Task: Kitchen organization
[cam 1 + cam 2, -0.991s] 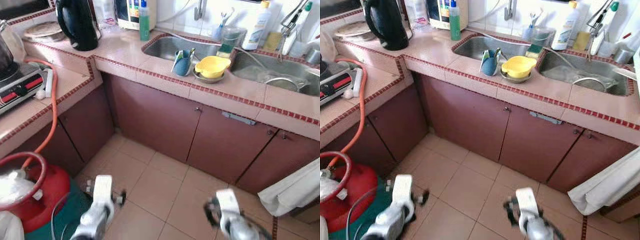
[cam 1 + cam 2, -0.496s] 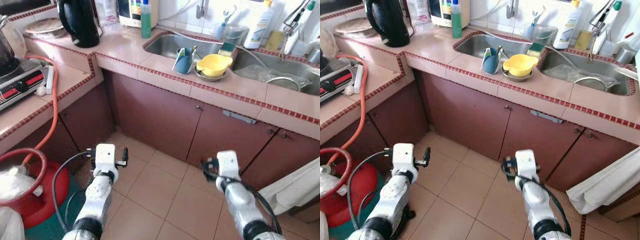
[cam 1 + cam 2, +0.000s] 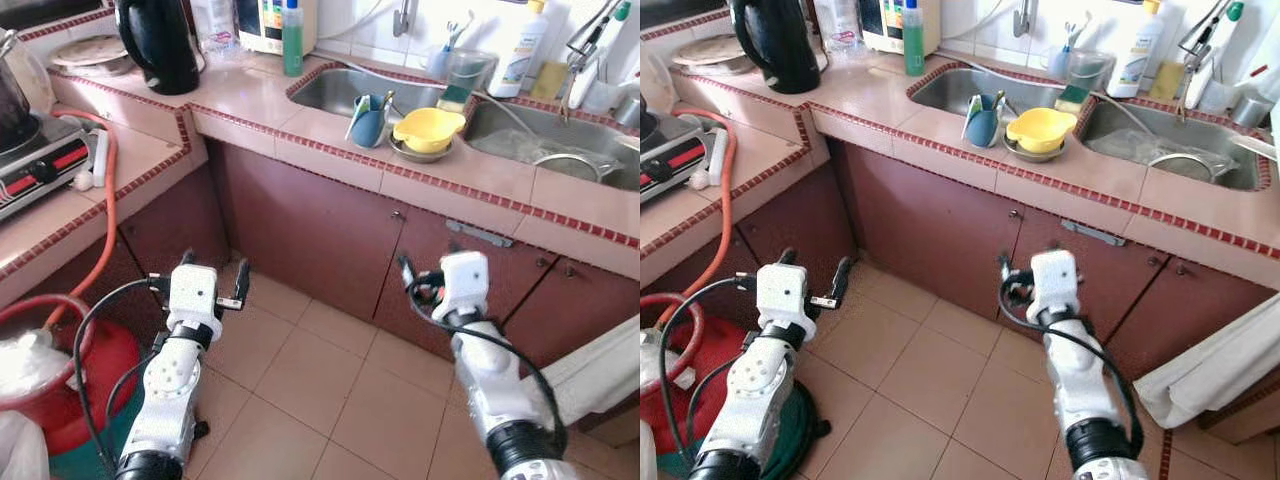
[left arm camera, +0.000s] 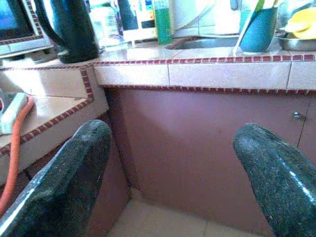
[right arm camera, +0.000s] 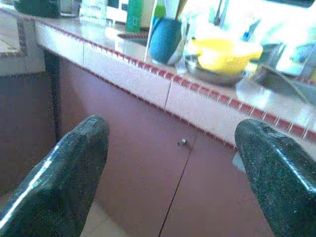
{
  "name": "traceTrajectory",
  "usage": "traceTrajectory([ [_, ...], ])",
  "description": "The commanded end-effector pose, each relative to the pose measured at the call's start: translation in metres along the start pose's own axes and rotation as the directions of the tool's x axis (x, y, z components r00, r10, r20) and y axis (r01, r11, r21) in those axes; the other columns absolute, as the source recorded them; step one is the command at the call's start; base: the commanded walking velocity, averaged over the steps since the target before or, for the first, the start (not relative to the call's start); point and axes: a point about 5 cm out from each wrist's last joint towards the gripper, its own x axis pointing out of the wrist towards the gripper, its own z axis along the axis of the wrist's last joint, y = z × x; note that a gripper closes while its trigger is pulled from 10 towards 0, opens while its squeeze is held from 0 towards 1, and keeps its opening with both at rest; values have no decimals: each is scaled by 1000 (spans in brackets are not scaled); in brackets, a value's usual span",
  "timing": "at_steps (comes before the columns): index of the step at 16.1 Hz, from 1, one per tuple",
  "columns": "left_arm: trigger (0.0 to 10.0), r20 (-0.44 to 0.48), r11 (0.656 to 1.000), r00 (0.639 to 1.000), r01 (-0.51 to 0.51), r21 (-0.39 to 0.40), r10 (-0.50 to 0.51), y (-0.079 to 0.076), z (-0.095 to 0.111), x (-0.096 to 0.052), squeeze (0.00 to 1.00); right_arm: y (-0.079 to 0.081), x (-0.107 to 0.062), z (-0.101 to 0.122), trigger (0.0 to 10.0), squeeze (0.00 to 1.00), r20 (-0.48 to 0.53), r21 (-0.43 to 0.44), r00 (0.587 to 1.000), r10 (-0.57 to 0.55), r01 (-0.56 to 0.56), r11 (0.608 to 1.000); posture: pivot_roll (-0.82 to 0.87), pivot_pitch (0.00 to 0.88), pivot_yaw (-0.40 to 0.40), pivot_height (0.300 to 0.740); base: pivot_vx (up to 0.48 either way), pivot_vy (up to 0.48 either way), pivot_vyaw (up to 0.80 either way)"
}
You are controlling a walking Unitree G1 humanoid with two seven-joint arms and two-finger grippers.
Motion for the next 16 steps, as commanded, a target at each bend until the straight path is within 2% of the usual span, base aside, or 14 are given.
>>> traceTrajectory([
  [1,10000,18,1000,1000,8,-6,-8,2,8,-4,0,-2,-4,7,10000,0,29,-35,999,27,-25,999,-118,0,-19,740,0,0,0],
  [2,10000,18,999,1000,16,-47,-15,3,9,-8,0,-3,-13,5,10000,0,38,-45,999,38,-36,998,-116,0,-20,740,0,0,0],
  [4,10000,19,996,1000,18,-83,-16,3,11,-9,0,-4,-19,4,10000,0,36,9,999,20,-20,1000,-117,0,-19,740,0,0,0],
  [6,10000,69,993,995,79,-88,-73,-5,21,-10,0,-1,-22,3,10000,0,37,-24,998,45,-44,999,-109,0,-23,740,0,0,0],
  [8,10000,47,988,993,111,-110,-106,-8,22,-11,0,7,-21,5,10000,0,39,-17,997,65,-65,998,-106,0,-22,740,0,0,0],
  [9,10000,40,988,994,107,-115,-103,-4,20,-13,0,10,-21,6,10000,0,37,-25,996,80,-80,997,-99,0,-24,740,0,0,0],
  [13,10000,31,987,995,96,-126,-93,3,20,-17,0,12,-21,7,10000,0,39,-8,997,69,-68,998,-104,0,-13,740,0,0,0],
  [14,10000,28,988,995,98,-115,-96,4,20,-16,0,11,-20,7,10000,0,33,80,999,33,-36,996,-101,0,-13,740,0,0,0],
  [15,10000,27,989,995,101,-112,-99,3,20,-14,0,11,-20,8,10000,0,34,77,999,33,-36,996,-101,0,-13,740,0,0,0],
  [16,10000,32,988,994,105,-115,-102,3,23,-12,0,11,-19,10,10000,0,42,24,998,54,-55,998,-101,0,-14,740,0,0,0],
])
